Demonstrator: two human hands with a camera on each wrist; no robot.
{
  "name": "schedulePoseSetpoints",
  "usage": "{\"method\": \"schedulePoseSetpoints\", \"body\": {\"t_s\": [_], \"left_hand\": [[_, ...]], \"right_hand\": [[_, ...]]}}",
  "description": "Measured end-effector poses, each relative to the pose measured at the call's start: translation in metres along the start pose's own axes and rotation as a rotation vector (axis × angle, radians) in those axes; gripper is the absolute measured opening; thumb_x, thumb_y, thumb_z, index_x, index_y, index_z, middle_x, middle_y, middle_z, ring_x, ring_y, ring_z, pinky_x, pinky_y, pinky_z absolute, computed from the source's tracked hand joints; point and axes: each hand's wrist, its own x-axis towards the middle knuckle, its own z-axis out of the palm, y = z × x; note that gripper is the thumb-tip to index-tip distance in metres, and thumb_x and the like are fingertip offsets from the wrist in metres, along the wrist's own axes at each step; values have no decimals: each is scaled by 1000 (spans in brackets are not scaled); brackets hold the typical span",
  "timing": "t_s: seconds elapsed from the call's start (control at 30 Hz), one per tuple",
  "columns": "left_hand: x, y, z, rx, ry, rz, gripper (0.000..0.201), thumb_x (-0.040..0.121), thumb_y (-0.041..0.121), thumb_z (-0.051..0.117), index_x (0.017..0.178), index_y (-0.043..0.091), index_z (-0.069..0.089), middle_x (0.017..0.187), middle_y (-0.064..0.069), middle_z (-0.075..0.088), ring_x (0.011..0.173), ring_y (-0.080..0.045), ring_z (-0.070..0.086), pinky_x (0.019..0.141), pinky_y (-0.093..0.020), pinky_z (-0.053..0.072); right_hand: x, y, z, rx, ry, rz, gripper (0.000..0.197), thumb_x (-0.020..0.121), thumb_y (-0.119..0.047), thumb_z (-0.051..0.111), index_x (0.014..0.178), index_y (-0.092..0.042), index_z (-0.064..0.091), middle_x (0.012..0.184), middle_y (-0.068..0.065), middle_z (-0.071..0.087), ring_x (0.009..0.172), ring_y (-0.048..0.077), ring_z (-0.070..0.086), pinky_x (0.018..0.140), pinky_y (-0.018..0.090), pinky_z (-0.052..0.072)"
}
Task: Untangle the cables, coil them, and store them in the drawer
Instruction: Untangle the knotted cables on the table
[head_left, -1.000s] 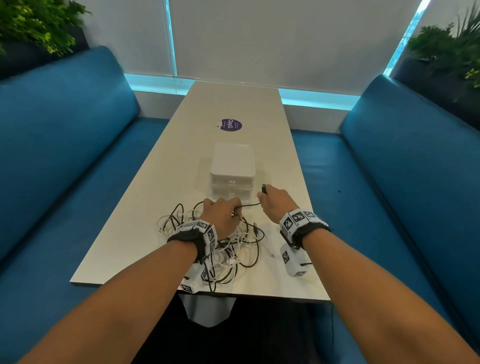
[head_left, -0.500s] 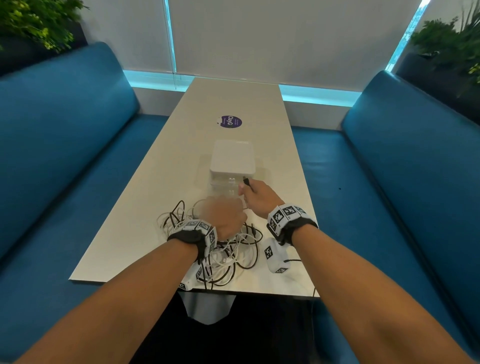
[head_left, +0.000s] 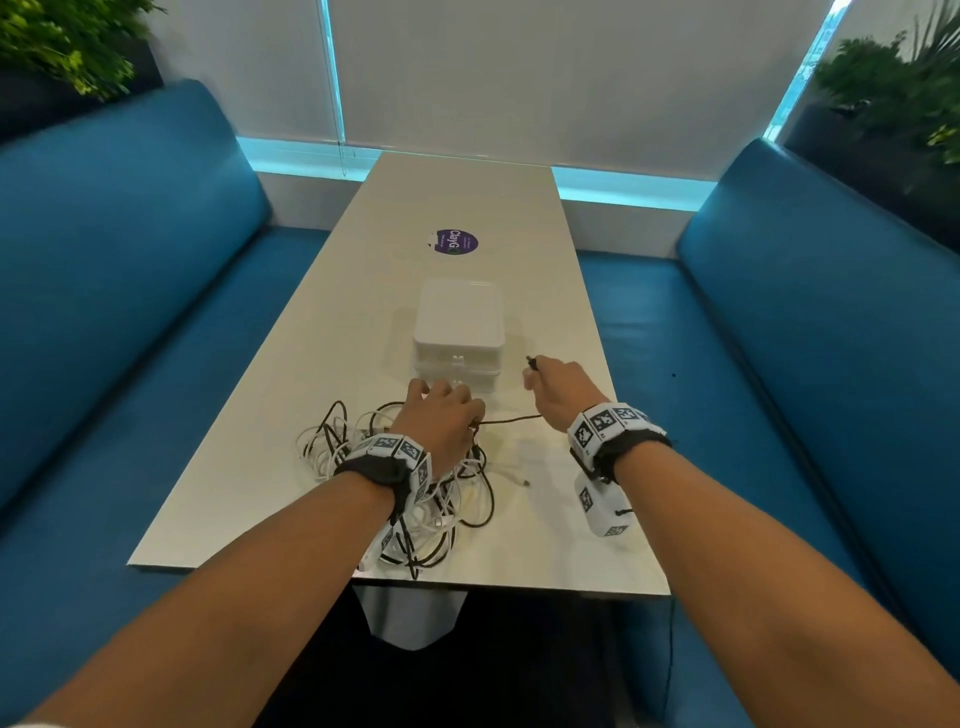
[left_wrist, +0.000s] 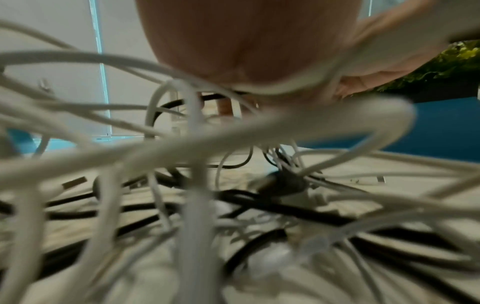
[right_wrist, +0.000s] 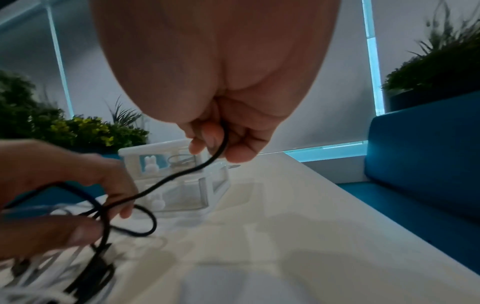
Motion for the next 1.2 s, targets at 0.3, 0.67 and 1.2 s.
{"method": "schedulePoseSetpoints", "body": {"t_s": [0.3, 0.67, 1.2], "left_hand": [[6, 7, 3, -16, -97, 32, 19, 98, 15, 49, 109, 21, 64, 112, 2, 58, 100, -22, 56, 93, -41, 32], [2, 3, -5, -12, -81, -33, 12, 98, 29, 39, 89, 23, 43, 80, 7, 50, 78, -22, 57, 89, -43, 32], [-7, 2, 8, -45, 1, -12, 33, 98, 44, 42, 124, 27, 55, 112, 4, 58, 103, -22, 57, 100, -45, 30]], "right_hand": [[0, -29, 20, 377, -145, 62, 20, 98, -23, 44, 101, -15, 61, 81, 6, 64, 64, 19, 64, 70, 42, 60], [-11, -36, 31, -181, -269, -119, 27, 95, -27, 49, 91, -9, 69, 84, 9, 68, 77, 27, 64, 65, 33, 50], [-8, -6, 15, -255, -32, -46, 24, 100, -35, 46, 102, -22, 65, 93, 5, 64, 83, 29, 62, 71, 36, 53]]}}
